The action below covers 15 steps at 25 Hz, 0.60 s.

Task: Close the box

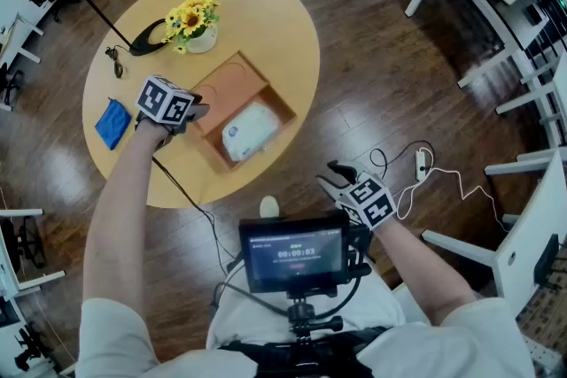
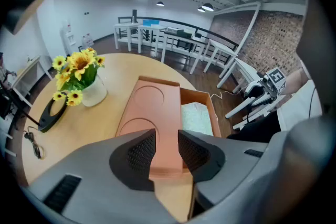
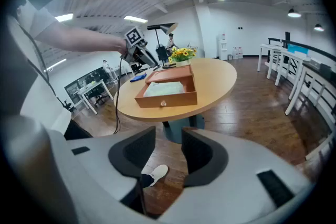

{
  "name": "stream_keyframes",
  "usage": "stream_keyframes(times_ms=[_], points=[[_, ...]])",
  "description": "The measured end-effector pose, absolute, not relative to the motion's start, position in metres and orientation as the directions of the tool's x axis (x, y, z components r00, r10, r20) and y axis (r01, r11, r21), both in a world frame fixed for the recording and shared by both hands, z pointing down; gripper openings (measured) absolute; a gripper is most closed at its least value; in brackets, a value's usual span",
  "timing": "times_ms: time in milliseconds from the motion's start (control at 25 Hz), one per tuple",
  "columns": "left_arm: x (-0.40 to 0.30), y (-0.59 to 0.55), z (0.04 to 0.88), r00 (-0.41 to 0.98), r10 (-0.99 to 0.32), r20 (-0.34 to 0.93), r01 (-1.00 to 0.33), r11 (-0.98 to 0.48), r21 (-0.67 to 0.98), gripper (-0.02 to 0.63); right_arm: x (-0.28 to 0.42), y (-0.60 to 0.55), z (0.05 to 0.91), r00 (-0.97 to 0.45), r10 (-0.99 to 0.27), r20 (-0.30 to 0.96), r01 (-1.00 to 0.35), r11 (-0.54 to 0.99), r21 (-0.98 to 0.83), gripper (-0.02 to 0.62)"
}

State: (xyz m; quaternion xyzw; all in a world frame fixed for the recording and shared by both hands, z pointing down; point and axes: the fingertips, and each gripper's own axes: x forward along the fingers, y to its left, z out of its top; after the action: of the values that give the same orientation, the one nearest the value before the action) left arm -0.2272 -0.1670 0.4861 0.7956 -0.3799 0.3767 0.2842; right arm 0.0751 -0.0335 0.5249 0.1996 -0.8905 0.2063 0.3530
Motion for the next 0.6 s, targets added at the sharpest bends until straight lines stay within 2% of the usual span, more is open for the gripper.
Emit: stream_keyframes(times_ms=[360,600], points=[[-0.237,-0.183,0.530,0.421,-0.186,0.887,-0.693,-0.697,0.183,0.140,-0.010,-0.045,0.550,-0.673,-0.288,0.682,-0.559,0.801,-0.214,0.153],[-0.229,-0.178,0.531,0.393,-0.132,0.910,-0.650,-0.740,0.173,0.138,-0.039,-0.052,0.562,-0.682,-0.318,0.659,-0.578,0.787,-0.218,0.138]])
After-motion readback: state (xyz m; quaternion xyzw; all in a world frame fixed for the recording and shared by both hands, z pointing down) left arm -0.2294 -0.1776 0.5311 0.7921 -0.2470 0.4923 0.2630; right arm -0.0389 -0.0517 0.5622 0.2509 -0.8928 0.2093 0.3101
